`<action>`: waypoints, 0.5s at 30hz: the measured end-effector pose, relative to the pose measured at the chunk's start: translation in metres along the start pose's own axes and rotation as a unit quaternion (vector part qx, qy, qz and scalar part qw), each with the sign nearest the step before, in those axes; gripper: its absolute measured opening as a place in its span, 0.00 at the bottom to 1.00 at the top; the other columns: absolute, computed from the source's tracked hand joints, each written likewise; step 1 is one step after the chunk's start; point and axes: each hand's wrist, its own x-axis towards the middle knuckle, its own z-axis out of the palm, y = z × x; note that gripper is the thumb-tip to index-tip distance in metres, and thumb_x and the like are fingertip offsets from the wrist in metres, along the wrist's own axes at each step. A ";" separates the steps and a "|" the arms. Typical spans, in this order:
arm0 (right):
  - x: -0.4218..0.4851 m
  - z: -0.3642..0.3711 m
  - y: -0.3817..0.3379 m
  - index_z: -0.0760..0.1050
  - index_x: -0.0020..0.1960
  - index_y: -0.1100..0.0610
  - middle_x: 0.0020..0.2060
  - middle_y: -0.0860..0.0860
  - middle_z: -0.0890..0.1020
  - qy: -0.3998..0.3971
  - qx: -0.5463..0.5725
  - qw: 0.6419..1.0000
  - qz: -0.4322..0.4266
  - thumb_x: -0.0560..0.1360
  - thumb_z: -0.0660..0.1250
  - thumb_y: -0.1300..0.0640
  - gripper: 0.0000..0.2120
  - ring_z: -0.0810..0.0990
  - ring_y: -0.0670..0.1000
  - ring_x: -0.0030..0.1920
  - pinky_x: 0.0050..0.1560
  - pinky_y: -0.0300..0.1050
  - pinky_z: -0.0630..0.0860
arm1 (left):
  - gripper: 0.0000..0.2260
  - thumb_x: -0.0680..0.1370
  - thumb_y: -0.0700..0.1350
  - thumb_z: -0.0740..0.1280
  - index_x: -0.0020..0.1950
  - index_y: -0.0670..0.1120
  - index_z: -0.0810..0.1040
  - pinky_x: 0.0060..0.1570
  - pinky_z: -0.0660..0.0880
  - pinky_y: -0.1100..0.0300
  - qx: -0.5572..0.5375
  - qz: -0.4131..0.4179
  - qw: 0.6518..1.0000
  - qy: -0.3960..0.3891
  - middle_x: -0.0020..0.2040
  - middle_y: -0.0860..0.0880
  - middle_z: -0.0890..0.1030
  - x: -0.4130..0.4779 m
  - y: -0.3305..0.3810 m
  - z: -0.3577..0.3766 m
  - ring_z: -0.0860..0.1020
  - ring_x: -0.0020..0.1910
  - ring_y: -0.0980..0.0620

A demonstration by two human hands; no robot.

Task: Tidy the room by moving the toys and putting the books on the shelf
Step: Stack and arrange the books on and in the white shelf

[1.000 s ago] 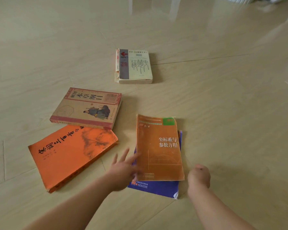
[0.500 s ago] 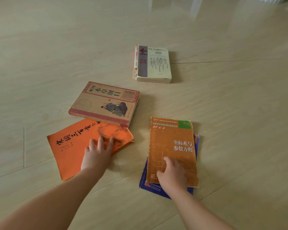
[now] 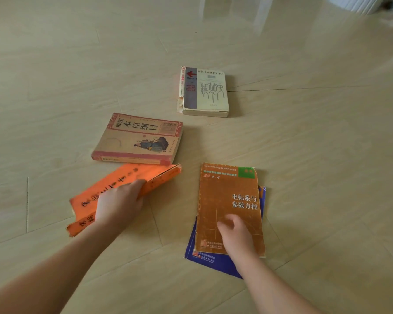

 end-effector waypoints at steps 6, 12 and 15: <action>-0.002 -0.012 -0.038 0.72 0.58 0.61 0.48 0.62 0.82 -0.174 0.505 0.831 0.158 0.74 0.55 0.33 0.32 0.83 0.61 0.45 0.43 0.54 0.80 | 0.11 0.73 0.45 0.71 0.55 0.50 0.81 0.31 0.74 0.68 -0.168 0.221 0.946 0.168 0.42 0.55 0.83 -0.021 0.013 -0.044 0.78 0.35 0.58; 0.005 -0.035 -0.032 0.72 0.64 0.58 0.52 0.60 0.82 -0.144 0.541 0.823 0.095 0.78 0.61 0.58 0.15 0.82 0.60 0.50 0.45 0.54 0.81 | 0.10 0.73 0.51 0.63 0.47 0.51 0.83 0.60 0.69 0.47 -0.145 0.405 0.880 0.201 0.46 0.54 0.85 0.003 0.035 -0.009 0.82 0.51 0.56; 0.009 -0.037 -0.022 0.72 0.64 0.55 0.52 0.58 0.81 -0.051 0.605 0.791 0.080 0.78 0.61 0.62 0.15 0.80 0.56 0.48 0.38 0.50 0.82 | 0.10 0.70 0.40 0.71 0.50 0.49 0.82 0.60 0.72 0.45 -0.218 0.253 0.924 0.185 0.52 0.52 0.83 0.009 0.052 0.014 0.78 0.58 0.49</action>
